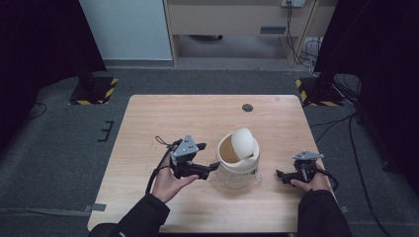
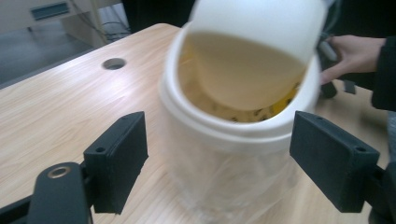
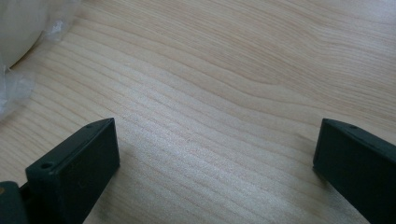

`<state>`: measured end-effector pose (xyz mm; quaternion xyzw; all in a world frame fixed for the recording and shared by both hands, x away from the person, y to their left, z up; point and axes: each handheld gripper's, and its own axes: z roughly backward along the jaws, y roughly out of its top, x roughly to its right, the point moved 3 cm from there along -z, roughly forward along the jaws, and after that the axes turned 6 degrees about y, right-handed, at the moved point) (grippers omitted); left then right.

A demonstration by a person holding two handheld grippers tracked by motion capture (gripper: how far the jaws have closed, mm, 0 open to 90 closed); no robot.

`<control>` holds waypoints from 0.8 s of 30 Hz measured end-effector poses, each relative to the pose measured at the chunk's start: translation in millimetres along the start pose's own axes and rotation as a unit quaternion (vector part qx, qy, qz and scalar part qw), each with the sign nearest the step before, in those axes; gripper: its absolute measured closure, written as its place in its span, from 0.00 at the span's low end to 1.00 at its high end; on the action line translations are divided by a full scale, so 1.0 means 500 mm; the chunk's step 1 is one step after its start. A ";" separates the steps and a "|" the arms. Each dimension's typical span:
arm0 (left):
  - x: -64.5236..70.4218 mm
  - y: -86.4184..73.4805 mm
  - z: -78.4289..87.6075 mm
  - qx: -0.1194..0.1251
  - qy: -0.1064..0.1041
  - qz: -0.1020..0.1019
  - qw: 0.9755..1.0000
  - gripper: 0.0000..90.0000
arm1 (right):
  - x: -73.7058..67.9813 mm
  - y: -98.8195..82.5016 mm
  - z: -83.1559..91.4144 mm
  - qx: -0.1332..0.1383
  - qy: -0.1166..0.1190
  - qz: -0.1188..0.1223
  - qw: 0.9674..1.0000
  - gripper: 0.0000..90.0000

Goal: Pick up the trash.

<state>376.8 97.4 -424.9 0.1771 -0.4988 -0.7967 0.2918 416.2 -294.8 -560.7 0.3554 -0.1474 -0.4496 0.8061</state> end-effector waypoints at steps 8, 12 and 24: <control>-0.056 -0.028 0.035 0.001 0.036 0.021 0.999 0.21 | 0.000 0.000 0.000 0.000 0.000 0.000 1.000 0.01; -0.085 -0.047 0.044 -0.004 0.055 0.033 0.998 0.21 | 0.000 0.000 0.000 0.000 0.000 0.000 1.000 0.01; -0.139 -0.095 0.037 -0.025 0.088 0.052 0.994 0.21 | 0.000 0.000 0.000 0.000 0.000 0.000 1.000 0.01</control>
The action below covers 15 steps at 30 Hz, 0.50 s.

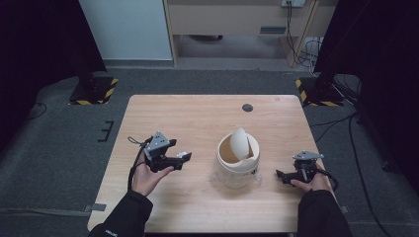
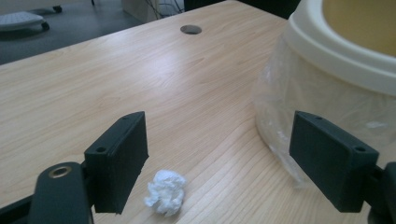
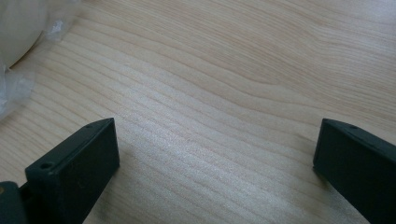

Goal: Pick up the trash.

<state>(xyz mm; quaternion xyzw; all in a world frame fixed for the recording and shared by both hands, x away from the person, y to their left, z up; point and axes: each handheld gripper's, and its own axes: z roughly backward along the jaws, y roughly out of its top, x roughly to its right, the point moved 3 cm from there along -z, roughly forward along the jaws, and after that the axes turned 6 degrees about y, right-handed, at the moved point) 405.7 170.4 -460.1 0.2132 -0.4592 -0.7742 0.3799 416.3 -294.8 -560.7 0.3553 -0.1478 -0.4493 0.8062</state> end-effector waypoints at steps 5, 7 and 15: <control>-0.016 -0.023 -0.016 -0.017 0.012 0.005 1.000 0.21 | 0.000 0.000 0.000 0.000 0.000 0.000 1.000 0.01; -0.022 -0.034 -0.025 -0.028 0.017 0.005 0.999 0.22 | 0.000 0.000 0.000 0.000 0.000 0.000 1.000 0.00; -0.040 -0.073 -0.057 -0.065 0.032 0.004 0.997 0.24 | -0.001 0.000 0.000 0.000 0.001 0.001 1.000 0.01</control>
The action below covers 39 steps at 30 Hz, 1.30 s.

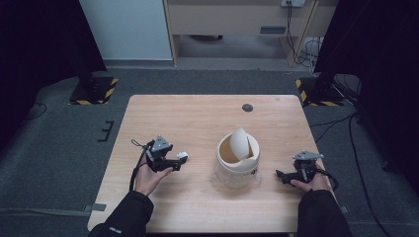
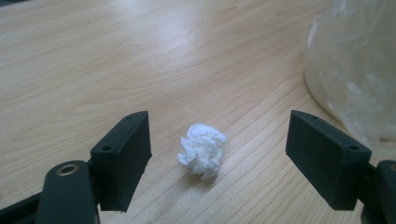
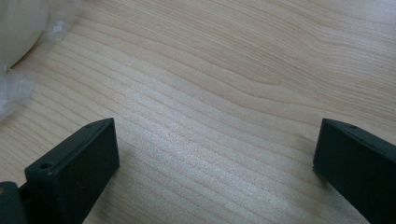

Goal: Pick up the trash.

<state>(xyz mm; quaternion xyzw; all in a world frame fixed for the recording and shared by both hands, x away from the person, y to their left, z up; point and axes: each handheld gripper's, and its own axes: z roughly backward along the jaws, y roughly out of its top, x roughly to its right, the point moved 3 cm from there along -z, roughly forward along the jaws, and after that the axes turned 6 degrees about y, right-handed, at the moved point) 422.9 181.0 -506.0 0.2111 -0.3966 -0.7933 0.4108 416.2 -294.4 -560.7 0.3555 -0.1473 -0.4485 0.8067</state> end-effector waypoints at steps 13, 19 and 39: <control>0.011 -0.029 -0.066 -0.059 0.009 -0.035 0.998 0.28 | -0.001 0.001 -0.001 0.000 0.001 0.002 1.000 0.01; 0.013 -0.030 -0.082 -0.070 0.015 -0.043 0.997 0.31 | -0.002 0.001 -0.001 -0.001 0.002 0.001 1.000 0.01; 0.014 -0.035 -0.091 -0.081 0.020 -0.033 0.996 0.61 | -0.002 0.002 -0.002 0.000 0.001 0.001 1.000 0.01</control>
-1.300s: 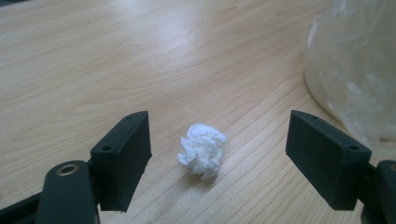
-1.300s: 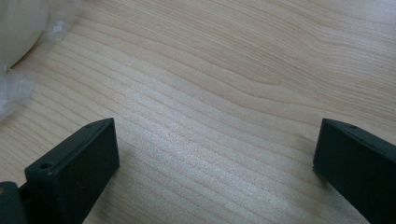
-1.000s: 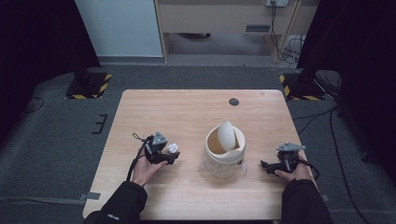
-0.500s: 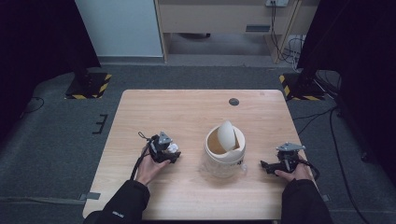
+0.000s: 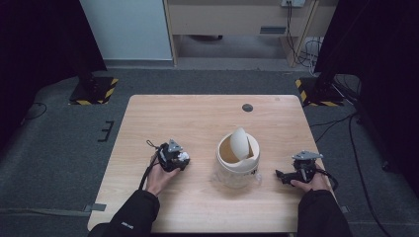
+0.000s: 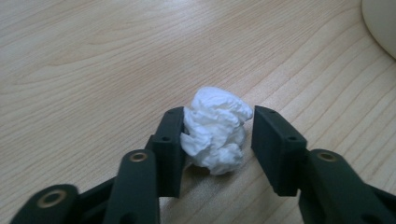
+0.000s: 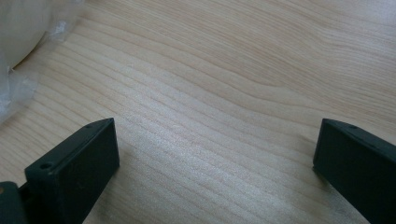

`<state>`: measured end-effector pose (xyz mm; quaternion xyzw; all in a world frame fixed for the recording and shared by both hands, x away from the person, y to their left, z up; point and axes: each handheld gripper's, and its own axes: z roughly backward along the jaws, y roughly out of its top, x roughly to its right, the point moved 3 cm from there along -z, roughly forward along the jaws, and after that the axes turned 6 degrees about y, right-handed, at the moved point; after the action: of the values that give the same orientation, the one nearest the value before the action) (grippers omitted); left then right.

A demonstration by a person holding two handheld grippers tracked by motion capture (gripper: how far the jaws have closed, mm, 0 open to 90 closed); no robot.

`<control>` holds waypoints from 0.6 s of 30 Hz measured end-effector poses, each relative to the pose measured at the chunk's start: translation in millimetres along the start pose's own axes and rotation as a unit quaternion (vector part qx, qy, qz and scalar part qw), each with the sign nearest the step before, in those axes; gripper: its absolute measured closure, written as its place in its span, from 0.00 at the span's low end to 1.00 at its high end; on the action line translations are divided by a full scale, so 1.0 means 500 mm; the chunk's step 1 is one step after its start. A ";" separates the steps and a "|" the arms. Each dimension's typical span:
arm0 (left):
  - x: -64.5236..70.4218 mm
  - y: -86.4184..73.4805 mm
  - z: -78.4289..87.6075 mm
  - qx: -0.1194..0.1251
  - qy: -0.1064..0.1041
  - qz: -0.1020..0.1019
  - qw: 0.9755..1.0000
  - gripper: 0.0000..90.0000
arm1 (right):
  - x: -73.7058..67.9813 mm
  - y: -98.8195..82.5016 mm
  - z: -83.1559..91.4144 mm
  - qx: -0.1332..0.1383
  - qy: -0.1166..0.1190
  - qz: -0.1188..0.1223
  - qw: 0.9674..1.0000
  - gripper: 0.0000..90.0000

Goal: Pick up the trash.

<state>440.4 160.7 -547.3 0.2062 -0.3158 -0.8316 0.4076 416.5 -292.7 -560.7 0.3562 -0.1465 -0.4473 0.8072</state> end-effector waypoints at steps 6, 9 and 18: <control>0.006 0.000 0.004 -0.004 -0.009 0.000 1.000 0.71 | 0.000 0.000 0.000 0.000 0.000 0.000 1.000 0.01; 0.008 0.001 0.008 -0.003 -0.013 0.002 1.000 0.72 | 0.000 0.000 0.000 0.000 0.001 0.000 1.000 0.01; 0.014 0.006 0.045 0.023 -0.026 0.018 0.999 0.72 | 0.000 0.000 0.000 0.000 0.001 0.001 1.000 0.01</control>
<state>424.7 161.8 -529.6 0.1880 -0.3496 -0.8215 0.4093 416.5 -292.7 -560.7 0.3563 -0.1458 -0.4457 0.8082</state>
